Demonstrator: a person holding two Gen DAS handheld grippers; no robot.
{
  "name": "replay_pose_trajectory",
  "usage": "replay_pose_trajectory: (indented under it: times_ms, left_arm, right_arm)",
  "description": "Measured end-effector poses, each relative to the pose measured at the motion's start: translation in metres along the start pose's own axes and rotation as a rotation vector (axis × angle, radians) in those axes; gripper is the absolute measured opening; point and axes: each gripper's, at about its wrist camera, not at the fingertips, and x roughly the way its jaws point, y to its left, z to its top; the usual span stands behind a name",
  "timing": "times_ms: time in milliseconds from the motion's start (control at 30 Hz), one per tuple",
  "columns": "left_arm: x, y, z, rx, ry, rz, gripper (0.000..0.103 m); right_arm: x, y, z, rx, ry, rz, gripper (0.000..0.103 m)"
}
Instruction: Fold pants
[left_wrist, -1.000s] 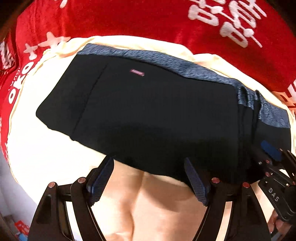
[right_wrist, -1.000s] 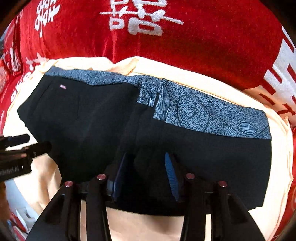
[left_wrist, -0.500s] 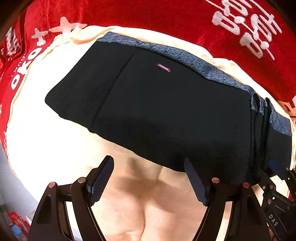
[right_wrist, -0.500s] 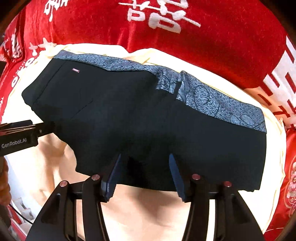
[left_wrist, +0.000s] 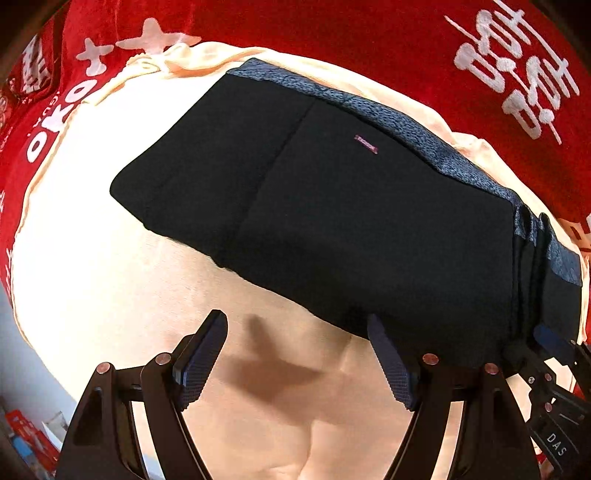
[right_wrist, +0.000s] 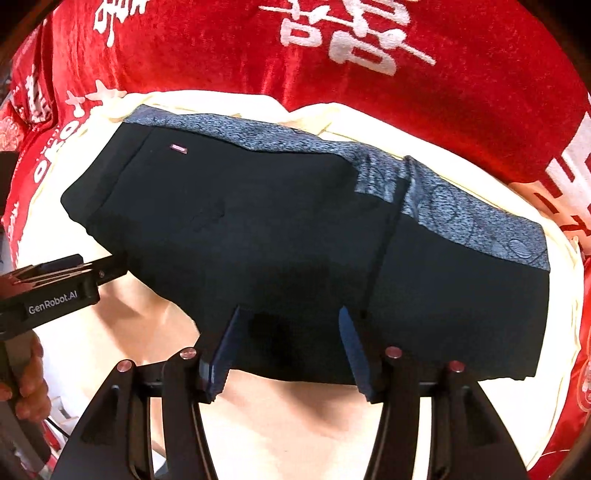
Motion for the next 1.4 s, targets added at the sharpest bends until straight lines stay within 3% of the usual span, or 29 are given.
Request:
replay_pose_trajectory:
  times_ms: [400, 900, 1133, 1400]
  left_arm:
    - [0.019, 0.038, 0.011, -0.048, 0.005, -0.074, 0.079]
    - [0.031, 0.107, 0.006, -0.181, 0.016, -0.216, 0.079]
    - [0.035, 0.142, 0.017, -0.229, 0.01, -0.271, 0.079]
    - [0.028, 0.177, 0.036, -0.36, -0.033, -0.394, 0.079]
  right_arm:
    - [0.024, 0.017, -0.012, -0.026, 0.033, -0.023, 0.075]
    - [0.032, 0.031, -0.01, -0.043, 0.042, -0.068, 0.082]
    - [0.035, 0.037, -0.011, -0.053, 0.042, -0.084, 0.084]
    - [0.037, 0.044, -0.01, -0.058, 0.049, -0.08, 0.084]
